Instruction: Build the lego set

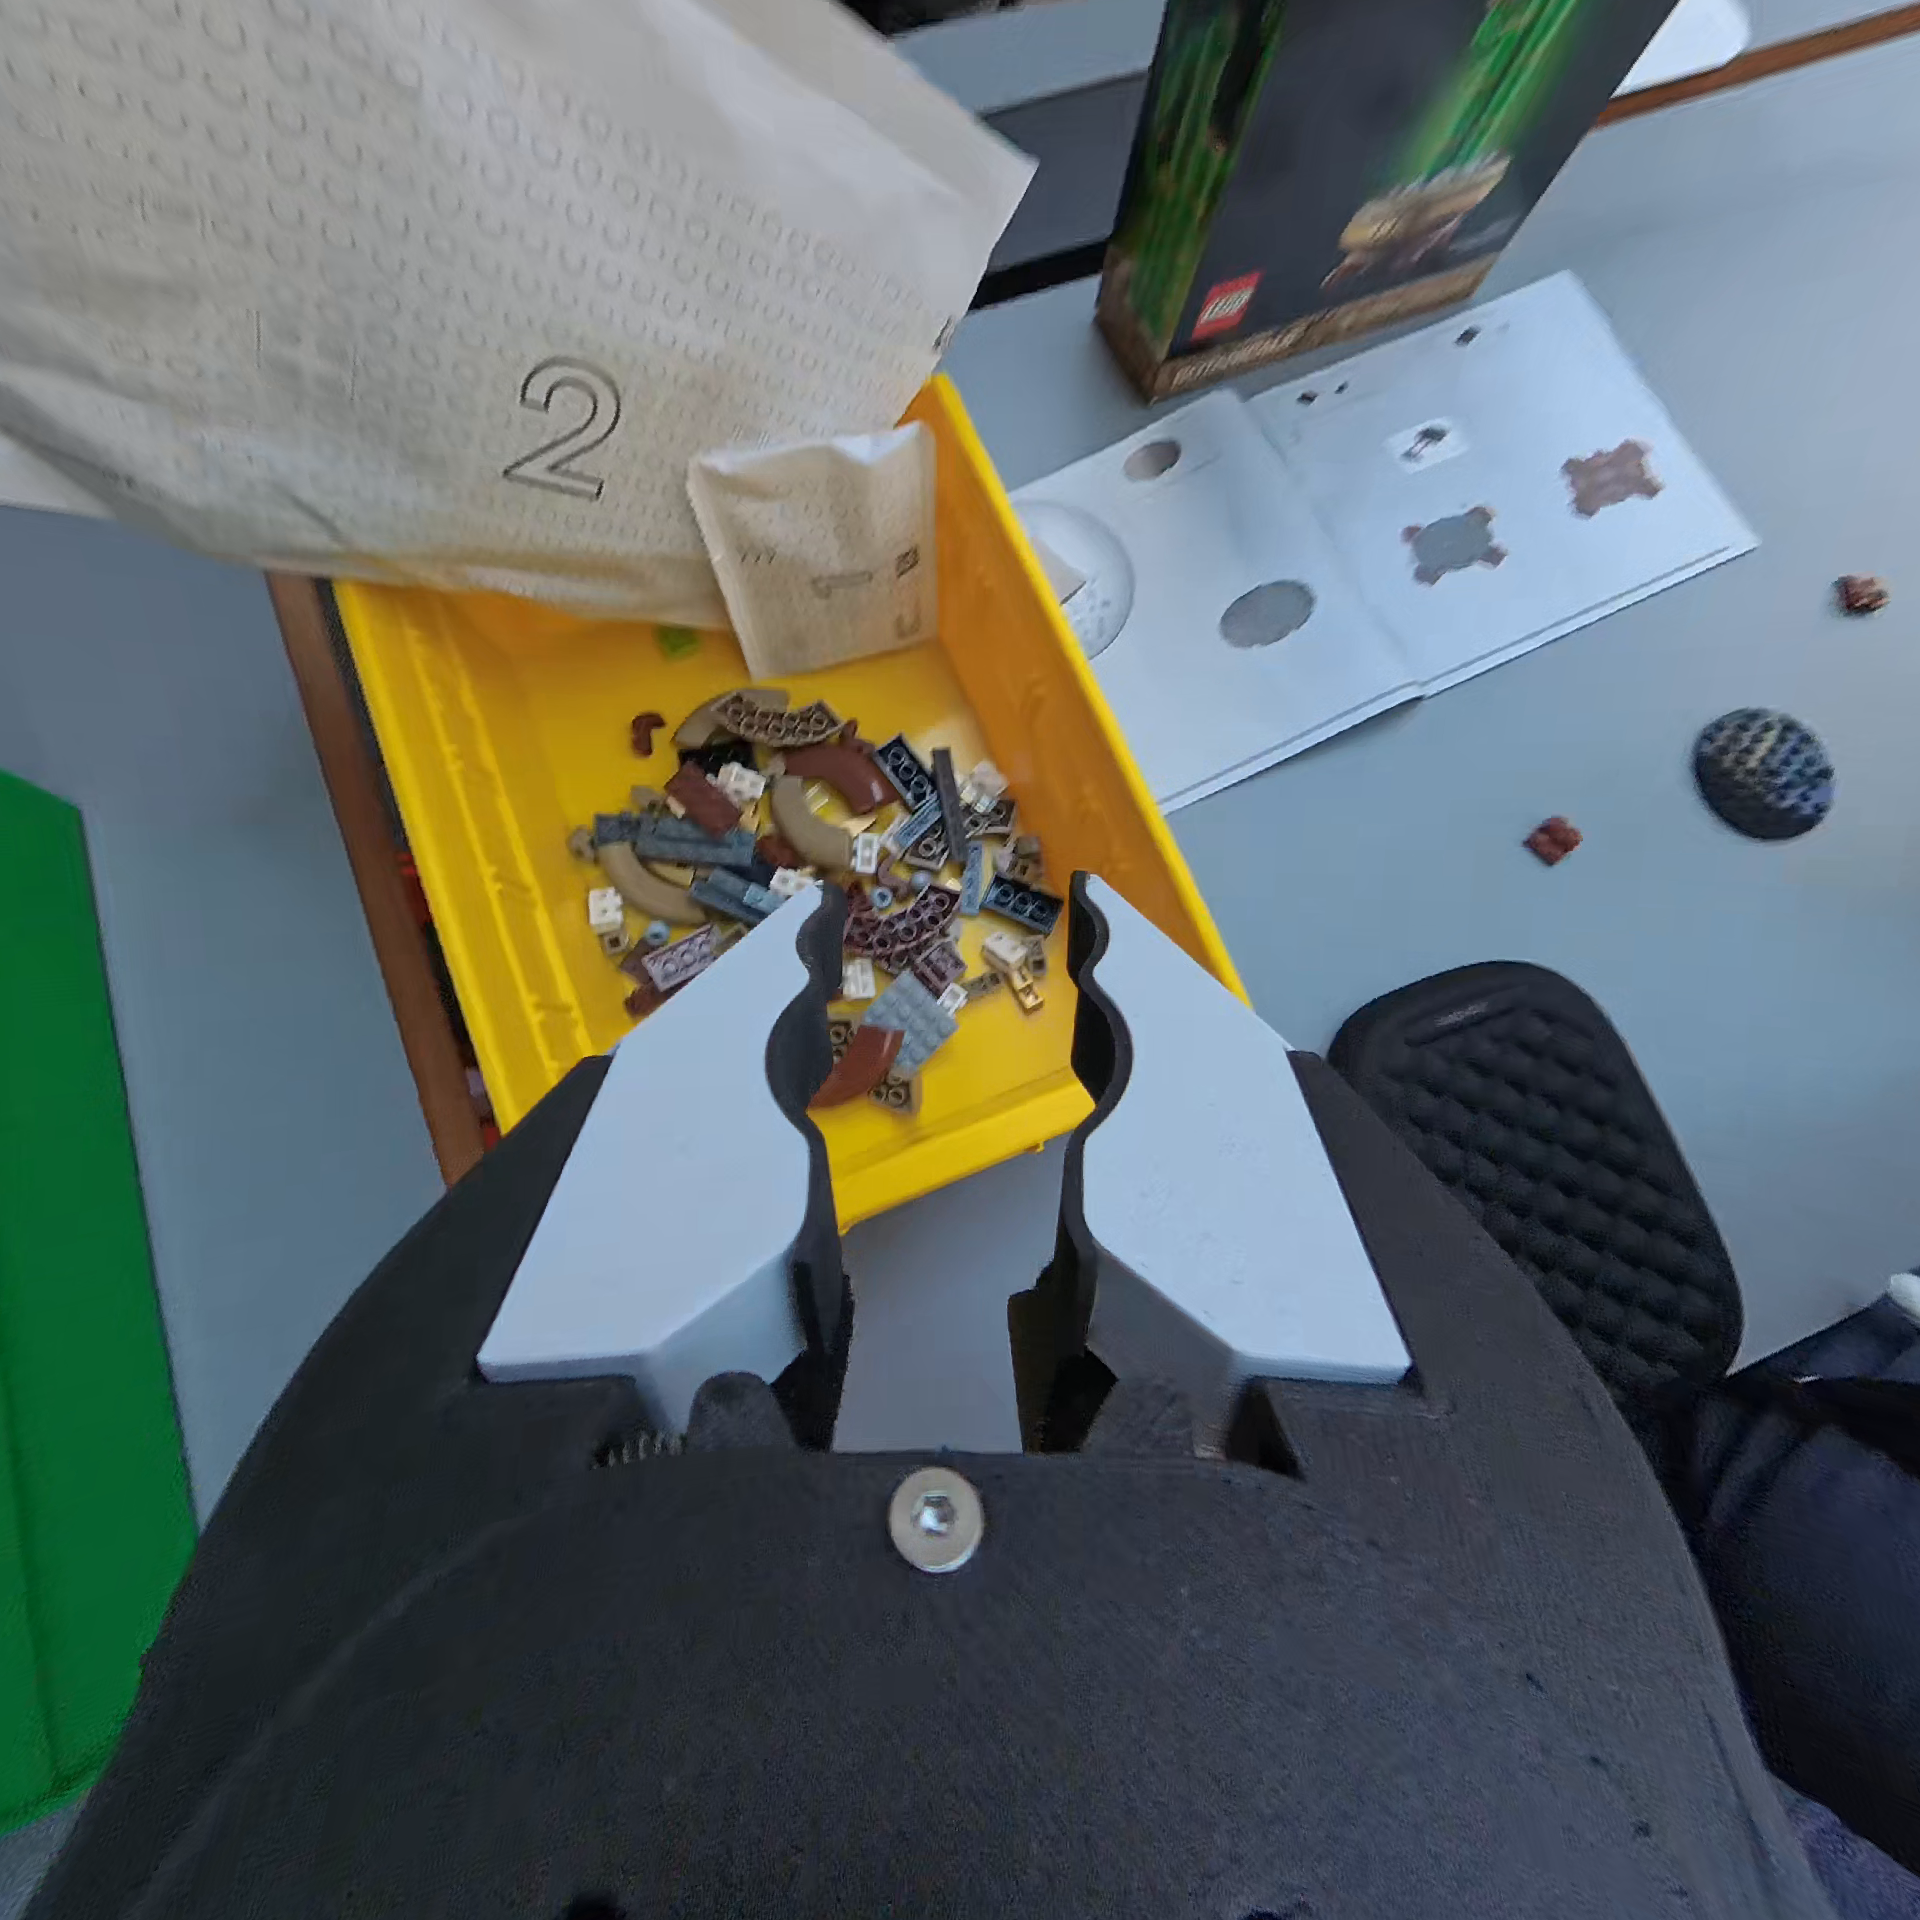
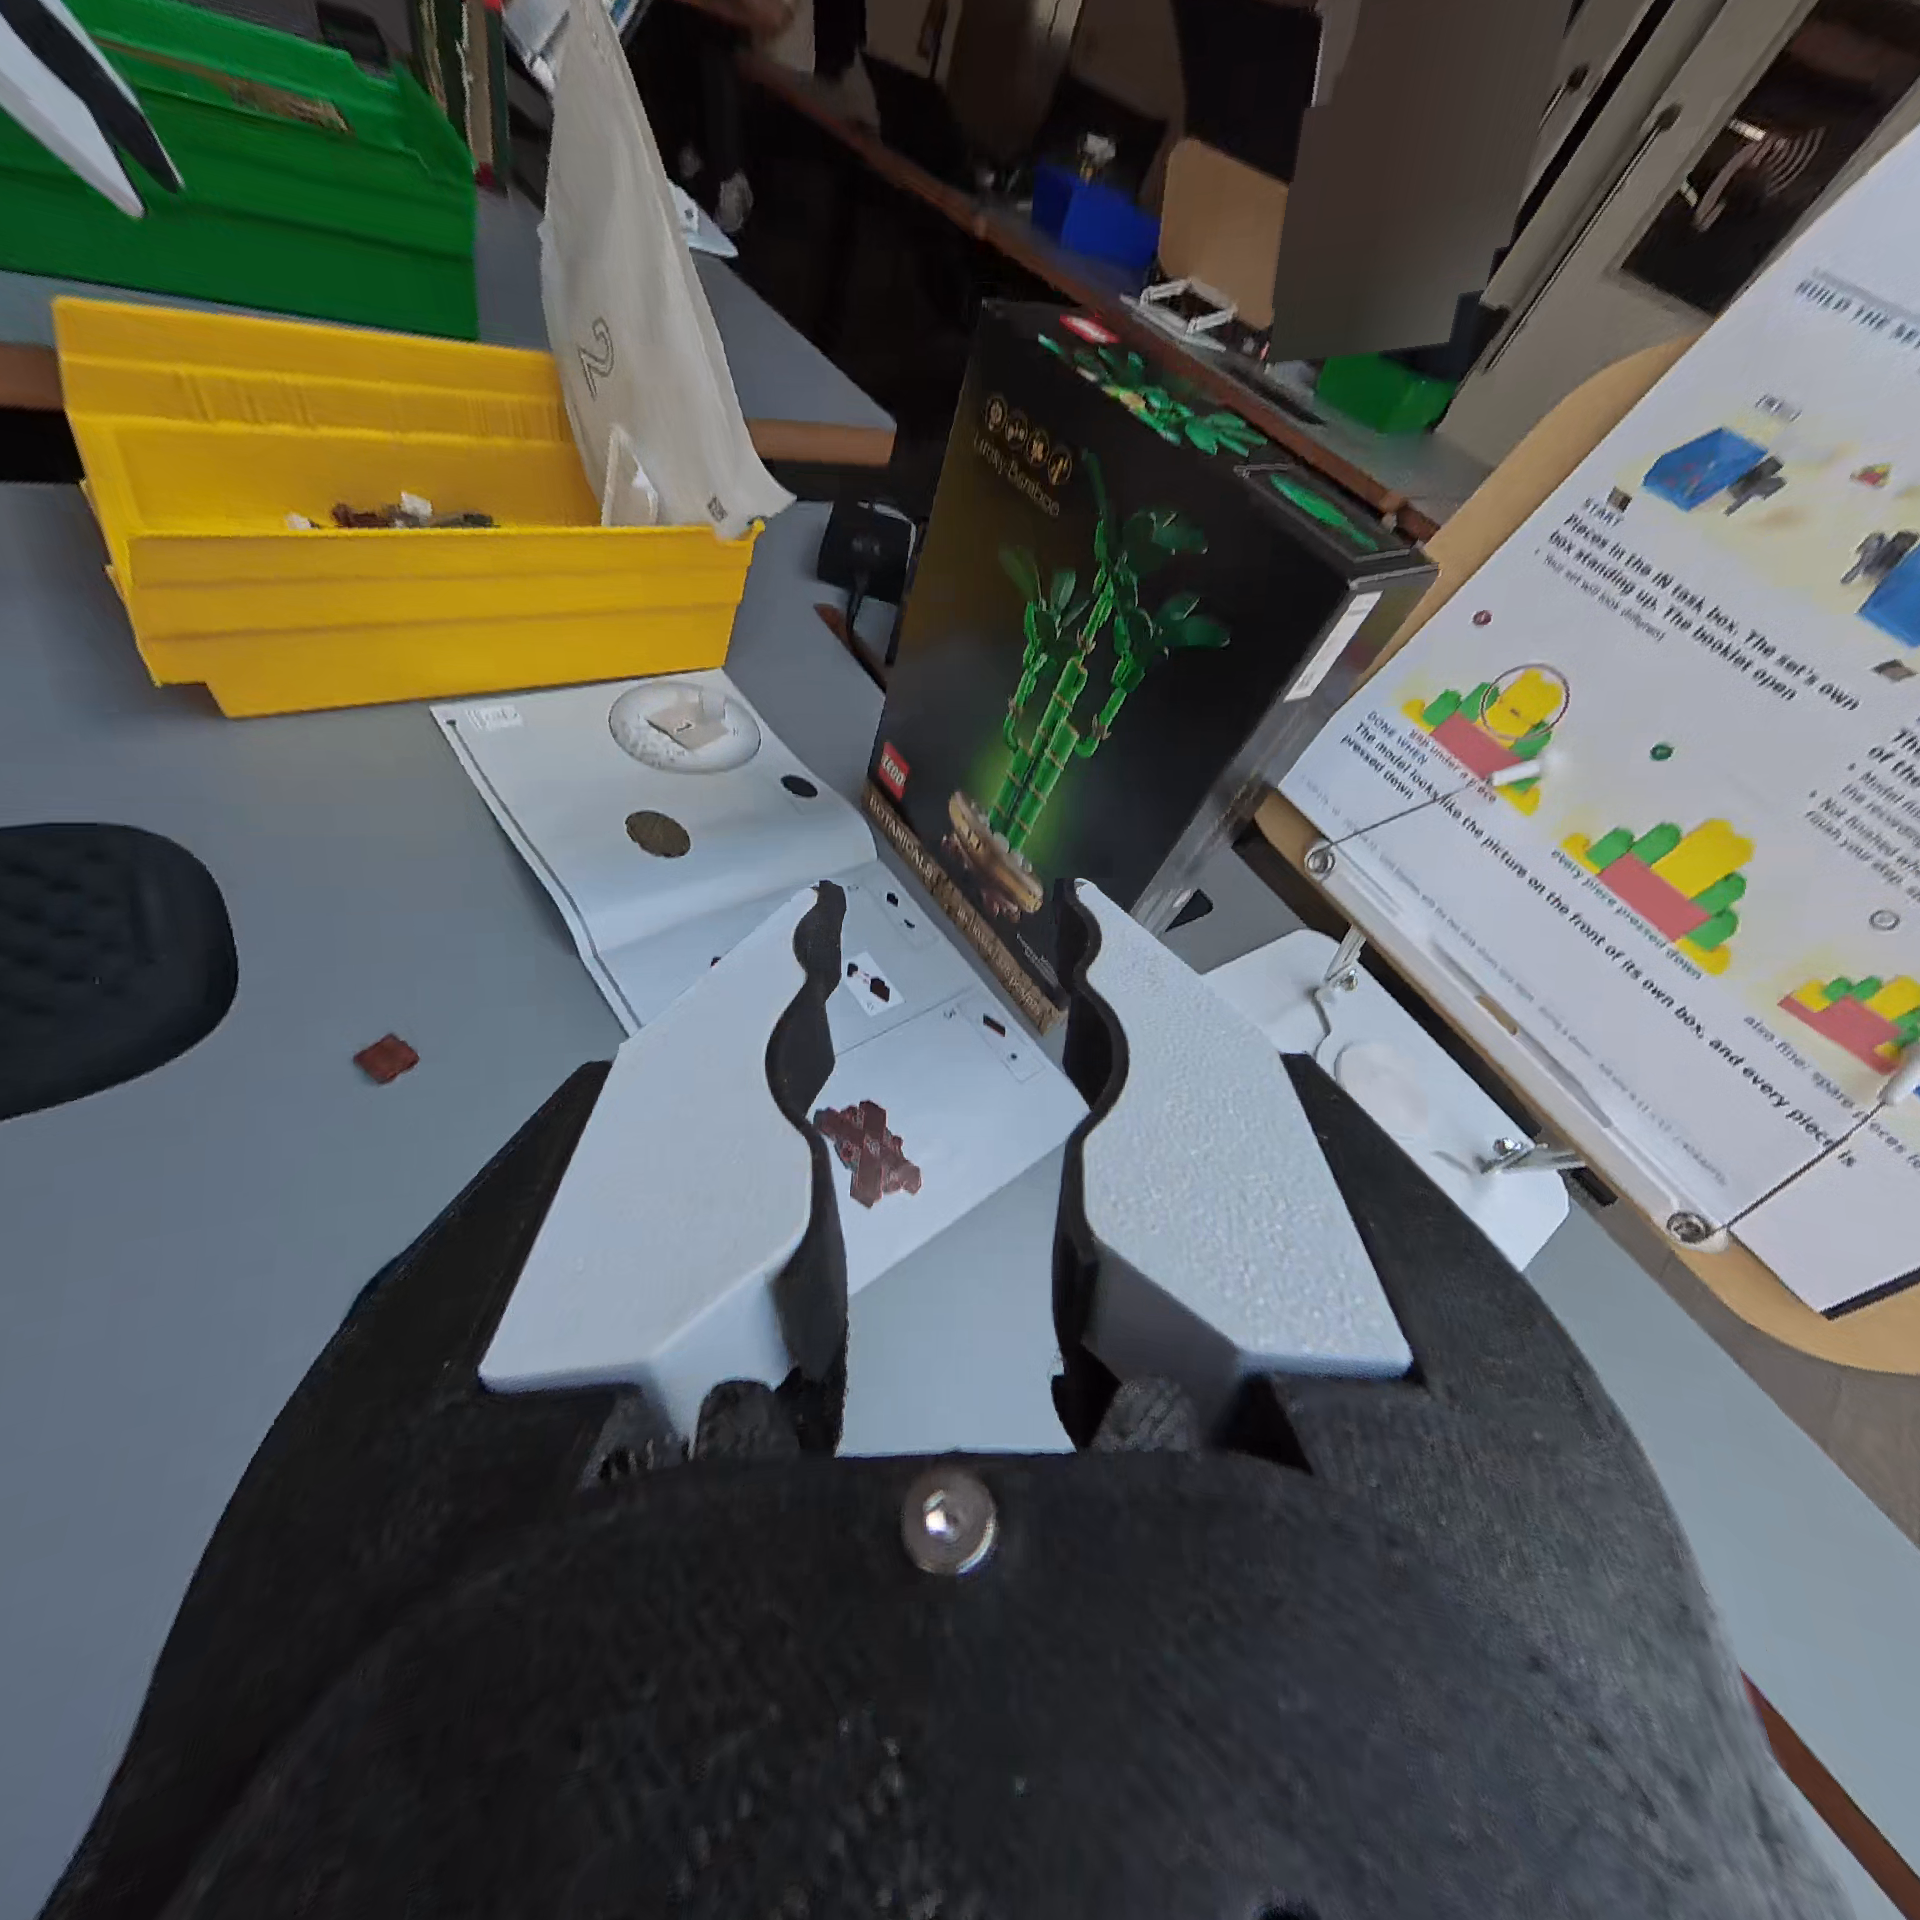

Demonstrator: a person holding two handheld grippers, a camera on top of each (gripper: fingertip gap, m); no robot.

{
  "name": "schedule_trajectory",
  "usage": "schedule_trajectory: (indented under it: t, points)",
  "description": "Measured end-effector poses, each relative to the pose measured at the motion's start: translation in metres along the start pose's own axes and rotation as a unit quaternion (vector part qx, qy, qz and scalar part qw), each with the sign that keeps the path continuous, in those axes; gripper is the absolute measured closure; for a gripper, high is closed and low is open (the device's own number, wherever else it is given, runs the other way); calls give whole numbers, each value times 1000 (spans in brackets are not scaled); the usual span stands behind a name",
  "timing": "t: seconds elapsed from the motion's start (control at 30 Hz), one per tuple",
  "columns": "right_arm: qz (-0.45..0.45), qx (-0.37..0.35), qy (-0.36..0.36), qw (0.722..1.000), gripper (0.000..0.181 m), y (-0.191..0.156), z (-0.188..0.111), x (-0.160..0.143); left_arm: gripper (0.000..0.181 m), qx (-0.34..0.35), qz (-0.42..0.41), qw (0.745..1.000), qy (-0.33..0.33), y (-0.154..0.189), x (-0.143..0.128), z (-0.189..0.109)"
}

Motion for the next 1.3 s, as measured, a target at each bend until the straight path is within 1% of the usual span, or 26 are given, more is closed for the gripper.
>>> schedule_trajectory:
  t: [0.07,0.1,0.2,0.3,0.43,0.57,0.6,0.67,0.77,0.83,0.93,1.03,1.1,1.17,1.3]
  points:
    - [-14,-18,22,999,139,-1,4,17,145,17,-23,998,-50,-9,-12,10]
    - [-19,-20,34,999,139,-3,6,25,144,22,-37,997,-71,-14,-16,15]
    - [-26,-8,63,998,139,-11,15,51,145,57,-55,991,-106,-32,-18,30]
    - [-39,-3,87,995,139,-15,25,77,149,66,-67,986,-136,-44,-18,48]
    - [-46,12,127,991,139,-17,39,108,149,110,-73,970,-204,-64,-28,76]
    - [-25,13,176,984,140,-16,52,126,151,141,-81,951,-261,-80,-38,98]
    - [-22,23,180,983,140,-18,55,127,153,149,-80,948,-270,-83,-39,102]
    - [-33,37,167,985,141,-23,62,123,155,172,-79,942,-278,-90,-39,107]
    - [-61,24,119,991,140,-24,69,109,158,185,-82,937,-284,-95,-39,112]
    - [-76,21,102,992,140,-25,70,103,160,191,-80,935,-290,-97,-39,117]
    - [-66,17,115,991,141,-23,69,106,161,181,-76,932,-303,-96,-43,124]
    - [-64,26,123,990,142,-25,70,108,164,153,-72,939,-298,-88,-40,127]
    - [-68,22,113,991,142,-25,73,105,162,110,-60,949,-291,-74,-36,128]
    - [-70,23,105,992,142,-26,77,102,157,61,-25,953,-295,-57,-36,128]
    - [-68,33,103,992,143,-29,79,101,152,14,62,951,-302,-37,-38,131]
Point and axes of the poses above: each gripper's, where its closed fingertips meet, z out along the fingers, x out of its top, y = z × x across the jaws, the point moved 5 cm from there along -z, back along the fingers, and after that the axes turned 10 degrees about -z, right-handed, at the moved point
